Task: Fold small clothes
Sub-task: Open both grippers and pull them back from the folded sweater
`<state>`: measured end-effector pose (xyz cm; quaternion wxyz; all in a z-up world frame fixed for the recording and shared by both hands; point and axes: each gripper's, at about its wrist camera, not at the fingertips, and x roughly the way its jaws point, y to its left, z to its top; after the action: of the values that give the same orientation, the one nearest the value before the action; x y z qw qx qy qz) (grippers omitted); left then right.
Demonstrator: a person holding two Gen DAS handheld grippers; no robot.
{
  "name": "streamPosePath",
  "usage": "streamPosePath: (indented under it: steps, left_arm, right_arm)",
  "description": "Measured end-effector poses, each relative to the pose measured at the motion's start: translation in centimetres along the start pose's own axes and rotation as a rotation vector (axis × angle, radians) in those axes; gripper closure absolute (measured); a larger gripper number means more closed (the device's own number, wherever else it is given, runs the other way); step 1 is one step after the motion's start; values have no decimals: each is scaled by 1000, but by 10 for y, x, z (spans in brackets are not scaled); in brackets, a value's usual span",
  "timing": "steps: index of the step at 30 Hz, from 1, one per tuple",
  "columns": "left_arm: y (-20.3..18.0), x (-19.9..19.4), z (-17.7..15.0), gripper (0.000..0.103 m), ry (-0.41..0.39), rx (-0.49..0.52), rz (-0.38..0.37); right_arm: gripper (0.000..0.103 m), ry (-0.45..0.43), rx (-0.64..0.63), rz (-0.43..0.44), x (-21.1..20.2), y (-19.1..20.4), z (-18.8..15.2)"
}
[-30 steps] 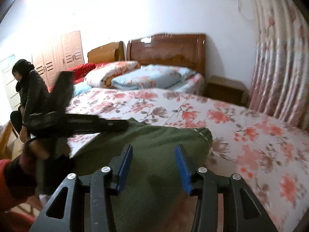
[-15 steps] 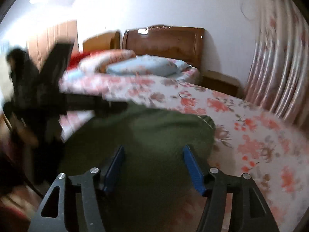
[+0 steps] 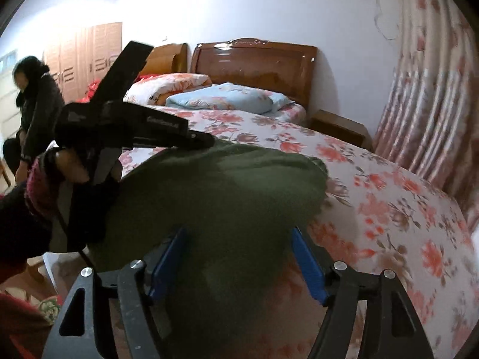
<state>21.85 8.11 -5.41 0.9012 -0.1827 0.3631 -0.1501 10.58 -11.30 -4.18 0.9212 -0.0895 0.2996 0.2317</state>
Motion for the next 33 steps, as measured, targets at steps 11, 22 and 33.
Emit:
streamPosePath:
  steps: [11,22,33]
  left_arm:
    - [-27,-65,-45,67,-74,108,67]
    - [-48,-176,-119,28,-257,271,407]
    - [-86,-185,-147,18,-326,410,380]
  right_arm:
    - [0,52,49,39,-43,3,-47]
    - [0,-60,119,122,-85,10,-59]
    - [0,-318,84,-138,-148,36,-74]
